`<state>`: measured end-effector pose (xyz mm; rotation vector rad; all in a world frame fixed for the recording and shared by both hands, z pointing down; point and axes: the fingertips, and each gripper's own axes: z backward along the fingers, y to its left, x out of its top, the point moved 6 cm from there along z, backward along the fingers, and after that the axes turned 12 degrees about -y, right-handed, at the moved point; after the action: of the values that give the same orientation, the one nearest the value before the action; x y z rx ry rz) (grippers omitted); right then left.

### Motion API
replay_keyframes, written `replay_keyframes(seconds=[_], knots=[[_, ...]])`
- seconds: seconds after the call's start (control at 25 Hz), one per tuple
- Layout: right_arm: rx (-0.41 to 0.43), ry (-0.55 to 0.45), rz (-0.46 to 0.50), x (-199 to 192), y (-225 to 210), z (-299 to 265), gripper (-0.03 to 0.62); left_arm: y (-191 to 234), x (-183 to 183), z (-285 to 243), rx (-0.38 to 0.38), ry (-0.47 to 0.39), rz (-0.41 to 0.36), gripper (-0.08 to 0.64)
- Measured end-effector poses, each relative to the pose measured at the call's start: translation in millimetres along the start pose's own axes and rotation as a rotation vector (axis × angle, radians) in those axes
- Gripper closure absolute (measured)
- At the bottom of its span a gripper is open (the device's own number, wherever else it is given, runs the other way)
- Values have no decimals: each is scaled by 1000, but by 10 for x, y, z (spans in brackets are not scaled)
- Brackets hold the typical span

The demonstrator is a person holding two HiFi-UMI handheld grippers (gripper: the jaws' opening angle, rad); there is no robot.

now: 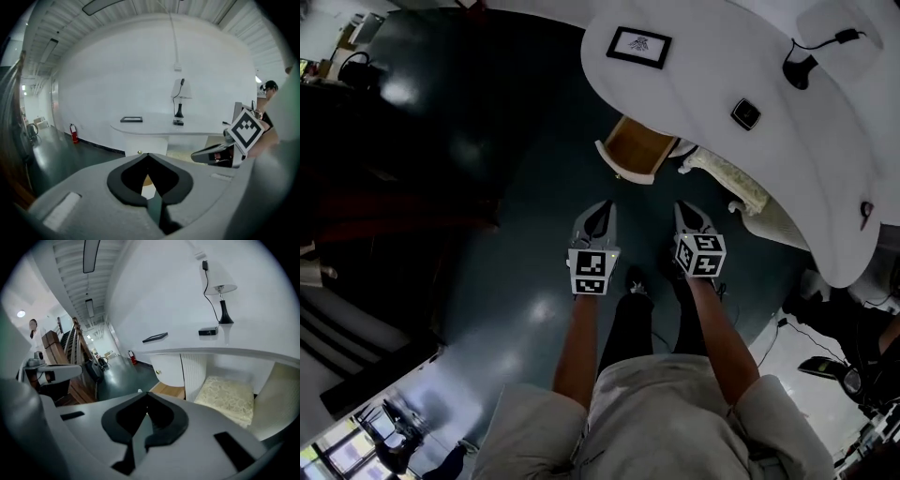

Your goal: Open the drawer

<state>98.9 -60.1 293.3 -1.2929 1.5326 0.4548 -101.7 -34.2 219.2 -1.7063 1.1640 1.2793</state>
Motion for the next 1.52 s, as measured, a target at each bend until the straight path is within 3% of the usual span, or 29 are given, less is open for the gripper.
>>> replay_keyframes(seconds=[0.4, 0.6, 0.68, 0.96, 1.2, 1.52], knots=[[6, 7, 9, 478, 815, 1127, 577, -207, 715, 1153, 20, -21, 136, 551], [-18, 11, -25, 330, 1116, 1619, 577, -380, 762, 1482, 0, -38, 272, 549], [-22, 1, -18, 233, 1166, 1728, 577, -418, 736, 1509, -6, -33, 291, 549], [20, 16, 56, -2, 1288, 1872, 578, -556, 612, 1658, -33, -4, 245, 549], [22, -13, 45, -24, 1300, 1924, 577, -601, 610, 1730, -71, -5, 171, 549], [11, -39, 29, 34, 1269, 1917, 577, -597, 623, 1738, -77, -6, 155, 549]])
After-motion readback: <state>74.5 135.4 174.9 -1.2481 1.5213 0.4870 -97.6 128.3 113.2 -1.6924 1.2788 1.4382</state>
